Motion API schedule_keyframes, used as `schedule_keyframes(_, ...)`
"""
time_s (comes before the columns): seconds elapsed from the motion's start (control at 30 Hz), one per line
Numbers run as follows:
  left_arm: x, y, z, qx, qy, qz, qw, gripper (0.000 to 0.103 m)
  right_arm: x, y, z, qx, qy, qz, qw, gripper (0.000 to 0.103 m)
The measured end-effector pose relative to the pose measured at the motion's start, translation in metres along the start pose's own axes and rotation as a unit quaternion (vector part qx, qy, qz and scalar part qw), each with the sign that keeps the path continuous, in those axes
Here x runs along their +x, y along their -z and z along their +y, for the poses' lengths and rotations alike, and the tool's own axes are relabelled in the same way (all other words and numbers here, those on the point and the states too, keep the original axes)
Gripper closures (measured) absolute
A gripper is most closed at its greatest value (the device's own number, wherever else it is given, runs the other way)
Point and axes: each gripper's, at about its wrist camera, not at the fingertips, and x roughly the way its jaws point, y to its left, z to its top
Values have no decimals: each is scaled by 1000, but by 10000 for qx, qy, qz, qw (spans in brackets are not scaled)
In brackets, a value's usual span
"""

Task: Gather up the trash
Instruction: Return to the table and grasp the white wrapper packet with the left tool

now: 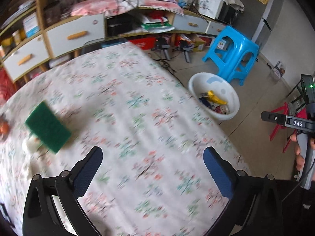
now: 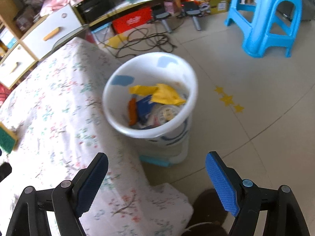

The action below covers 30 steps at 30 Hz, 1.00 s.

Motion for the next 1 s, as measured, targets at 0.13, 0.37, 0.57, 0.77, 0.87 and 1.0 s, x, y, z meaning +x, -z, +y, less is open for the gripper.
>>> schedule_keyframes(0.13, -13, 23, 34, -268, -90, 54, 9996, 0, 3, 7, 23, -240, -63, 38, 9997, 18)
schedule_keyframes(0.37, -21, 67, 71, -372, -275, 316, 9984, 0, 14, 24, 63, -783, -94, 174, 9967, 18)
schedule_keyframes(0.57, -16, 105, 92, -360, -360, 686, 9963, 0, 25, 39, 86, -1180, -55, 330, 9925, 18)
schedule_keyframes(0.77, -6, 136, 107, -414, -211, 1165, 9921, 0, 37, 50, 102, -1443, 29, 473, 9884, 18)
schedule_keyframes(0.87, -3, 147, 107, -265, -361, 1212, 9916, 0, 43, 55, 108, -1547, 86, 532, 9865, 18)
schedule_keyframes(1.0, -1, 153, 100, -21, -675, 1239, 9900, 0, 48, 59, 116, -1660, 151, 591, 9842, 18)
